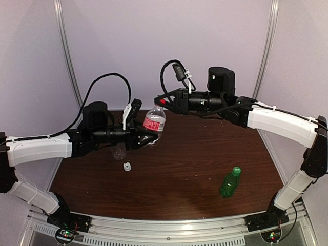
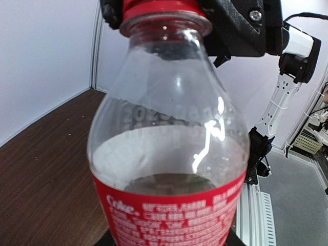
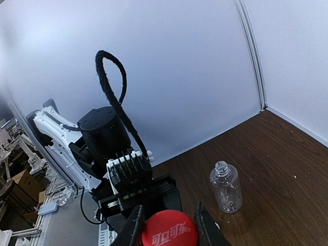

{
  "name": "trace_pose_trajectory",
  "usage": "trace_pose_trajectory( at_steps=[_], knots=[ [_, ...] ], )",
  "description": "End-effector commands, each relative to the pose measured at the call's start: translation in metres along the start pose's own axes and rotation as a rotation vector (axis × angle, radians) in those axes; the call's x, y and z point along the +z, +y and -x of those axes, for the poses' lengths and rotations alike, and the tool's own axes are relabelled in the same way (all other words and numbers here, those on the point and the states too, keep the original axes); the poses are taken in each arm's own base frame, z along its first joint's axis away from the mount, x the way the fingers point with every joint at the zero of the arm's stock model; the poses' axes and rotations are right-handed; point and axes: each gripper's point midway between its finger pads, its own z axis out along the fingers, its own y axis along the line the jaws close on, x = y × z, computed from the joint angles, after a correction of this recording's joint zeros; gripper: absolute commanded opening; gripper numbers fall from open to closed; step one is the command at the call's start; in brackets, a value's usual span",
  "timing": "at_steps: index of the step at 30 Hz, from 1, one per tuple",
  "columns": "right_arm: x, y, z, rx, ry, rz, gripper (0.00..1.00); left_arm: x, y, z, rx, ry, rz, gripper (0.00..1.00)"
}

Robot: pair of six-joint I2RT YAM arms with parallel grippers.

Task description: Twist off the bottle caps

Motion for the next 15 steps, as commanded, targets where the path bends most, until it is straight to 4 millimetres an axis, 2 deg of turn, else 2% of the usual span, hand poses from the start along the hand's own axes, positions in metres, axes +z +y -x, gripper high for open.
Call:
trace_pose_trajectory(
  at_steps=[1, 8, 11, 15],
  knots=[
    [-0.011, 0.031, 0.006, -0.130, -0.004, 0.188, 0.05, -0.006, -0.023, 0.023, 0.088, -0.067, -0.095, 0.19],
    [-0.024, 0.065, -0.019, -0.258, 0.089, 0.523, 0.09, -0.022, -0.061, 0.028, 0.129, -0.100, -0.278, 0.19],
    [-0.026, 0.068, -0.022, -0.262, 0.107, 0.588, 0.16, -0.026, -0.068, 0.029, 0.136, -0.109, -0.313, 0.19],
    [-0.022, 0.061, -0.017, -0.244, 0.095, 0.557, 0.29, -0.027, -0.069, 0.028, 0.138, -0.109, -0.319, 0.19]
  ],
)
